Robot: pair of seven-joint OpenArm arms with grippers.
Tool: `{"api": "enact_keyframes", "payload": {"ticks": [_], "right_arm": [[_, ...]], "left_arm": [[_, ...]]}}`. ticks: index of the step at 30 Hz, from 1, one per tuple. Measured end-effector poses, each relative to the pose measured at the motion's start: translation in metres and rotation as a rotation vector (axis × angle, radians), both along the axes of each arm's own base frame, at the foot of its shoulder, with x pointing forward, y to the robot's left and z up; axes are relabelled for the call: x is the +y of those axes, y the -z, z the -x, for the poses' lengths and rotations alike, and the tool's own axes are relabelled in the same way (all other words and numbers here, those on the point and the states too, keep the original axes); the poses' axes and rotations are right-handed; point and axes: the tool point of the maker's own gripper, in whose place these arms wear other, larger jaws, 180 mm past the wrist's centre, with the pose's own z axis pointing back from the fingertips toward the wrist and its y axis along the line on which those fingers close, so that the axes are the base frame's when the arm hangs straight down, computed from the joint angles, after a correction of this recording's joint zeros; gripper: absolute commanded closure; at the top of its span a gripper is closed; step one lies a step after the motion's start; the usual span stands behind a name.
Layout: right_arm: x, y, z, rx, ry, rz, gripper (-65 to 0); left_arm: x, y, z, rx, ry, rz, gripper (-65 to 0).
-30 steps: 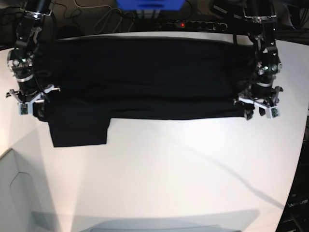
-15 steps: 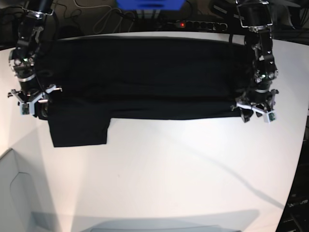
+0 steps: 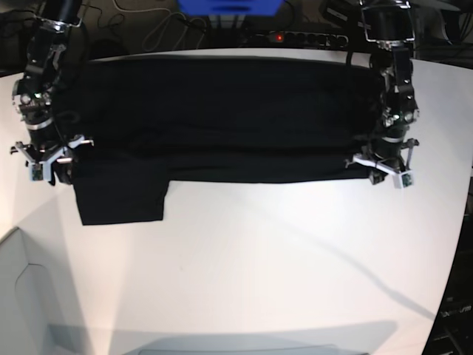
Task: Fold the T-shirt properly
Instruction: 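Pull the folded shirt back toward the arms with both grippers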
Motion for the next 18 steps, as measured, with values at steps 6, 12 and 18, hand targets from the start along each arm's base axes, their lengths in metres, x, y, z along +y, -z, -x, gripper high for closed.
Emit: {"api": "enact_keyframes", "payload": {"ticks": [6, 12, 18], "right_arm": [[0.003, -0.027, -0.016, -0.073, -0.012, 0.018, -25.2], [0.003, -0.028, -0.049, -0.053, -0.004, -0.017, -34.7], [0.007, 0.022, -0.076, 0.213, -0.02, -0.056, -34.8]], "left_arm": [[-0.005, -0.016, 0.0, -0.036, 0.021, -0.009, 0.0], [-0.011, -0.037, -0.001, -0.086, 0.048, -0.037, 0.0], [-0.01, -0.036, -0.001, -0.084, 0.048, -0.038, 0.0]]}}
